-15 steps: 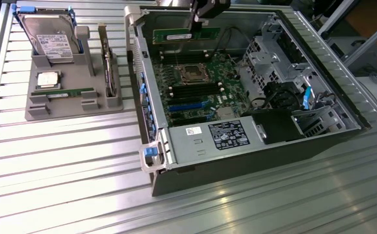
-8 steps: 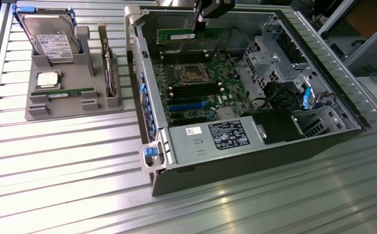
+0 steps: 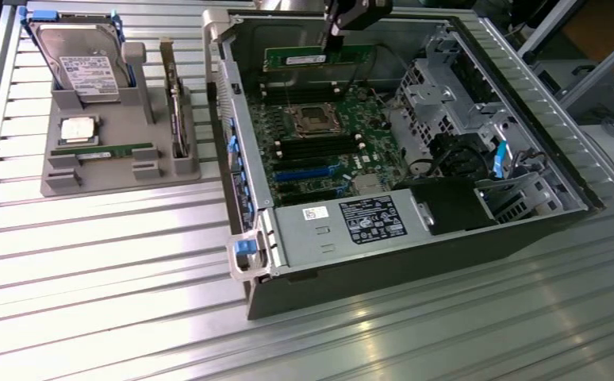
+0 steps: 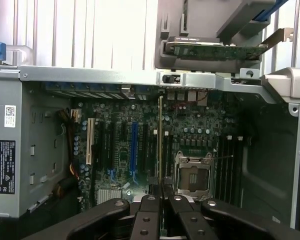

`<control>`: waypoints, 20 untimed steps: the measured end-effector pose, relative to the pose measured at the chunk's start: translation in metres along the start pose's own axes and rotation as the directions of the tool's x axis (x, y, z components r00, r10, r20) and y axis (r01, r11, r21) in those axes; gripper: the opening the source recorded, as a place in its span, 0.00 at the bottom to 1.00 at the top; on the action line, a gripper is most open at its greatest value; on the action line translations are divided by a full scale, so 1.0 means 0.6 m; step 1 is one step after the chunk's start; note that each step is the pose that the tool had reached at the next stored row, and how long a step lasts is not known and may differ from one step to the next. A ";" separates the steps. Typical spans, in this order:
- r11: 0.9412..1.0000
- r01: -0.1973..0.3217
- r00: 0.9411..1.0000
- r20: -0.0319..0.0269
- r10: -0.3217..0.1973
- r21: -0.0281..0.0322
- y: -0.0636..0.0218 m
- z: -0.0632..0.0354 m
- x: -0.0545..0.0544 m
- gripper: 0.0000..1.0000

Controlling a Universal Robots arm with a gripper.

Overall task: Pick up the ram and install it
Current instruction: 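Pick up the ram and move it above insertion slot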

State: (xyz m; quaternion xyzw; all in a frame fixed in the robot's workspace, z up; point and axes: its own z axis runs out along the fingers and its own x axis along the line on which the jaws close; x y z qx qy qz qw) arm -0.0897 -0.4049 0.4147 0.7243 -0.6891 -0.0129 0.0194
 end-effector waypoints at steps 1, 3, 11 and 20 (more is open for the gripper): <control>1.000 0.000 1.000 0.000 0.000 0.000 -0.001 0.000 0.000 0.12; 1.000 0.000 1.000 0.000 0.000 0.000 -0.004 0.000 0.000 0.12; 1.000 0.000 1.000 0.000 0.000 0.000 -0.022 -0.001 0.001 0.12; 1.000 0.000 1.000 -0.001 0.000 0.000 -0.043 -0.002 0.002 0.12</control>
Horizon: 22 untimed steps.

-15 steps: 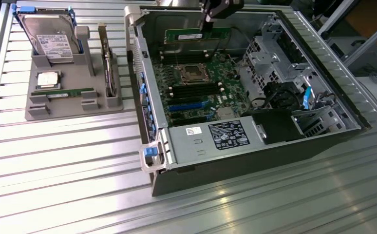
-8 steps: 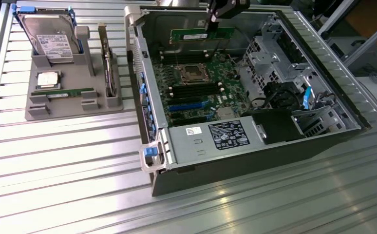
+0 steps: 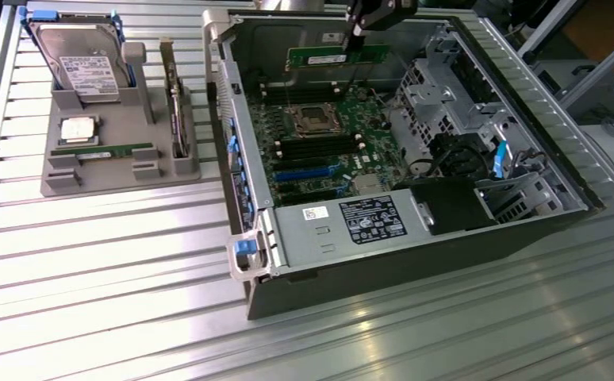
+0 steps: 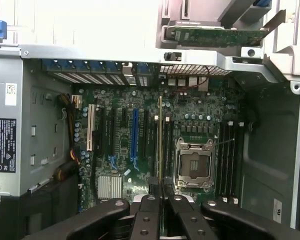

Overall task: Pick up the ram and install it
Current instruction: 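Pick up the ram and move it above insertion slot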

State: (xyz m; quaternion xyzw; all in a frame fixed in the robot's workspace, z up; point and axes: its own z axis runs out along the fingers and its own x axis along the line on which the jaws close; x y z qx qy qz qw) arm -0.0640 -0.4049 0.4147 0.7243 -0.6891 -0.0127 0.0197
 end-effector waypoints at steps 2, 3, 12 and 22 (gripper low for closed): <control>1.000 0.000 1.000 0.000 0.000 0.000 -0.005 0.000 0.000 0.12; 1.000 0.000 1.000 0.000 0.000 0.000 -0.008 0.000 0.000 0.12; 1.000 0.000 1.000 0.000 0.000 0.000 -0.024 -0.001 0.001 0.12; 1.000 0.000 1.000 -0.001 0.000 0.000 -0.057 -0.003 0.003 0.12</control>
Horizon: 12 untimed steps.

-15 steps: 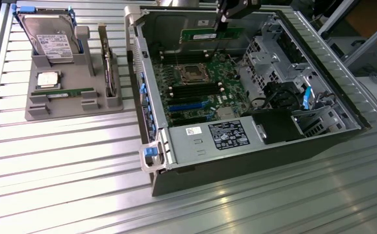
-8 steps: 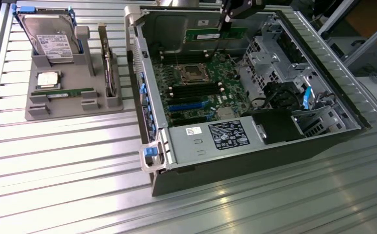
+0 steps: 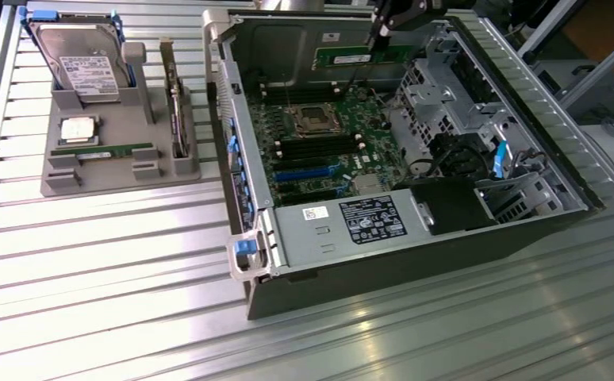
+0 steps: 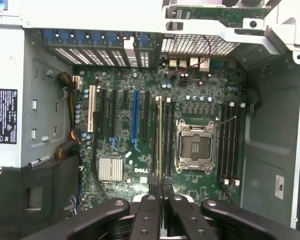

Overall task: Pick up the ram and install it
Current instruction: 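Pick up the ram and move it above insertion slot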

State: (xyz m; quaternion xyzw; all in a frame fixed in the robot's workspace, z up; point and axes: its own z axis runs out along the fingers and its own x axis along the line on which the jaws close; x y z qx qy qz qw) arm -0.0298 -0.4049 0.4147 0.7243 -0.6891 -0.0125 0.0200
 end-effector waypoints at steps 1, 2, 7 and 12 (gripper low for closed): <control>1.000 0.000 1.000 0.000 0.000 0.000 -0.002 0.000 0.000 0.12; 1.000 0.000 1.000 0.000 0.000 0.000 -0.004 0.000 0.000 0.12; 1.000 0.000 1.000 -0.001 0.000 0.000 -0.017 -0.001 0.001 0.12; 1.000 0.000 1.000 -0.001 0.000 0.000 -0.032 -0.001 0.002 0.12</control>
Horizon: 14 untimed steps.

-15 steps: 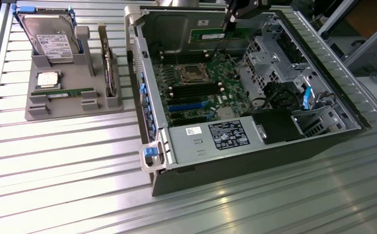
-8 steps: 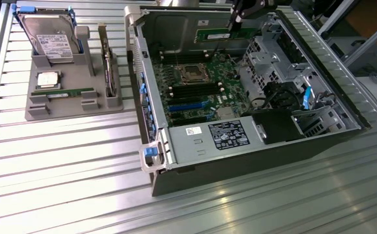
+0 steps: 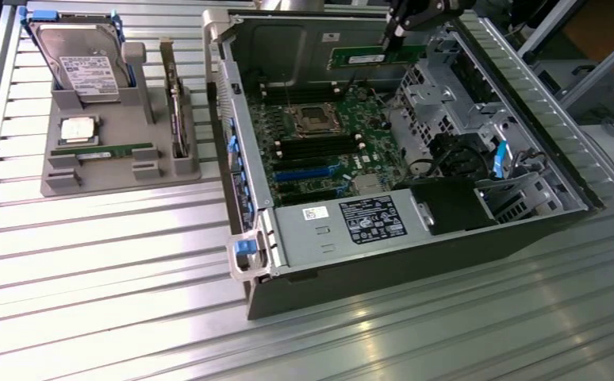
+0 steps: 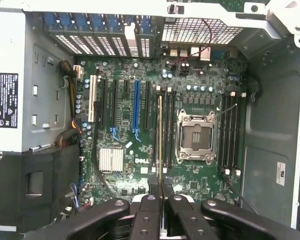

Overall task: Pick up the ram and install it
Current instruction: 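Pick up the ram and move it above insertion slot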

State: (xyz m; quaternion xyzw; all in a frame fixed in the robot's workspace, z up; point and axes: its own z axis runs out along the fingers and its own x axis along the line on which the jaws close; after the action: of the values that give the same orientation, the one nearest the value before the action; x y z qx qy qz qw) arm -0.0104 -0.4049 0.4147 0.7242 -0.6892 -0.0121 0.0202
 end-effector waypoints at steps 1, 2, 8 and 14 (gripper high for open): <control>1.000 0.000 1.000 0.000 0.000 0.000 -0.003 0.000 0.000 0.12; 1.000 0.000 1.000 0.000 0.000 0.000 -0.005 0.000 0.000 0.12; 1.000 0.000 1.000 -0.001 0.000 0.000 -0.020 -0.001 0.001 0.12; 1.000 0.000 1.000 -0.001 0.000 0.000 -0.021 -0.001 0.001 0.12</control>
State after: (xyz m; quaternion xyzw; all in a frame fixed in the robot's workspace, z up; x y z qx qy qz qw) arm 0.0020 -0.4049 0.4147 0.7242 -0.6891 -0.0118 0.0206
